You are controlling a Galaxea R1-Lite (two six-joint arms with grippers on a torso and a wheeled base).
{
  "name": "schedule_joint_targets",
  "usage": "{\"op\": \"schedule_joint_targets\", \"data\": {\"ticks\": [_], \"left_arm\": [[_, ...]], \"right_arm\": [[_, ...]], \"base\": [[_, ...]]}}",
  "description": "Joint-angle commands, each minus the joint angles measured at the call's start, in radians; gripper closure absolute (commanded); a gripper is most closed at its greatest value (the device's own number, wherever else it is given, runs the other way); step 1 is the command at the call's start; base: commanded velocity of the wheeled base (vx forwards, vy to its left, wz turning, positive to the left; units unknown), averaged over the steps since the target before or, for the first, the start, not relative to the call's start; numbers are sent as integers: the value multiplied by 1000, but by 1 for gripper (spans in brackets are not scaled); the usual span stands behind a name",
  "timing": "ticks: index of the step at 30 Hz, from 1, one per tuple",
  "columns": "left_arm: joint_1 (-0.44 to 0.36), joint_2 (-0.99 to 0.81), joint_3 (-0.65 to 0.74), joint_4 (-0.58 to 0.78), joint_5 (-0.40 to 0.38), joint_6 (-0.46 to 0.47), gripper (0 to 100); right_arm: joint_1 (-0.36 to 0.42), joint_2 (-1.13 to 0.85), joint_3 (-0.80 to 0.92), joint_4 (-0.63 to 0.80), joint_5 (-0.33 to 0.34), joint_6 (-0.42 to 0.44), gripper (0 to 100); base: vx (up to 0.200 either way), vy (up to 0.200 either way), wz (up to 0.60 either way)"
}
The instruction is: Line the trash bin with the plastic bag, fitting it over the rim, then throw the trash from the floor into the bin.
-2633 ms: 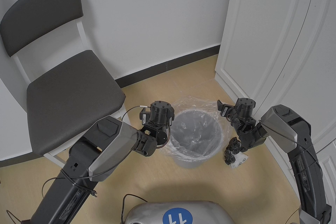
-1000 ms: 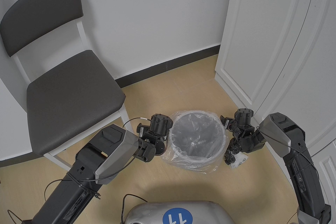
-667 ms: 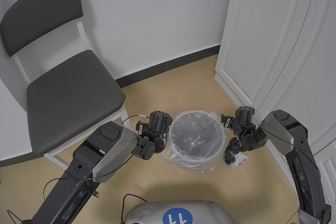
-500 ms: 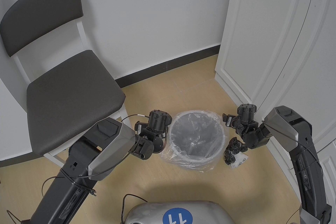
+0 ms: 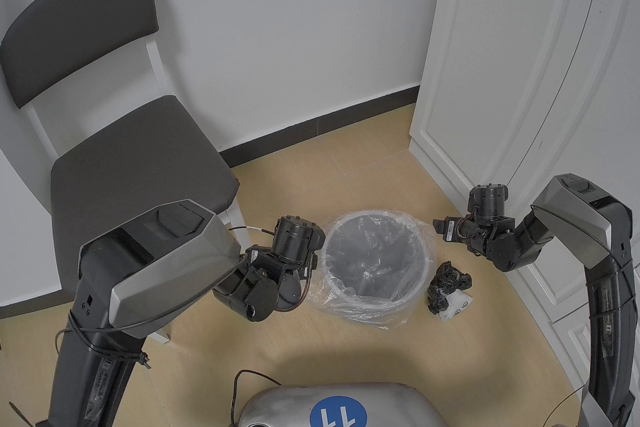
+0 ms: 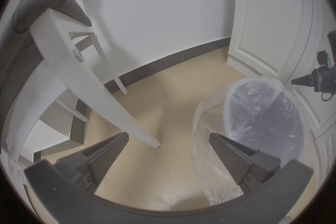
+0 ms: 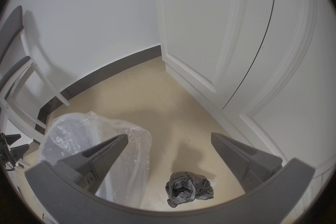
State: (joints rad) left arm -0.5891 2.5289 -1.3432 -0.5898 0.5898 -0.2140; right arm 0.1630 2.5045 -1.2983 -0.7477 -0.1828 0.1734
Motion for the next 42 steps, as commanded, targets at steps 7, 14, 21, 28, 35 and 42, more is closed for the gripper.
{"op": "schedule_joint_targets", "data": {"ticks": [7,14,21,28,35,42], "left_arm": [[-40,-108,236,-142,-44,-2,0],[-41,-101,243,-143,-48,-4,0],[-40,-76,234,-143,-48,-4,0],[-40,-64,233,-143,-61,-4,0],[-41,-45,231,-143,-62,-5,0],[-43,-21,230,-142,-84,-7,0]], "right_arm": [[-16,-22,24,110,134,29,0],[-28,42,-39,212,177,54,0],[-56,131,-110,220,169,52,0],[-59,209,-199,218,167,55,0],[-42,286,-331,249,135,104,0],[-36,290,-338,248,121,110,0]], "base": [[0,0,0],[0,0,0],[0,0,0],[0,0,0],[0,0,0],[0,0,0]]}}
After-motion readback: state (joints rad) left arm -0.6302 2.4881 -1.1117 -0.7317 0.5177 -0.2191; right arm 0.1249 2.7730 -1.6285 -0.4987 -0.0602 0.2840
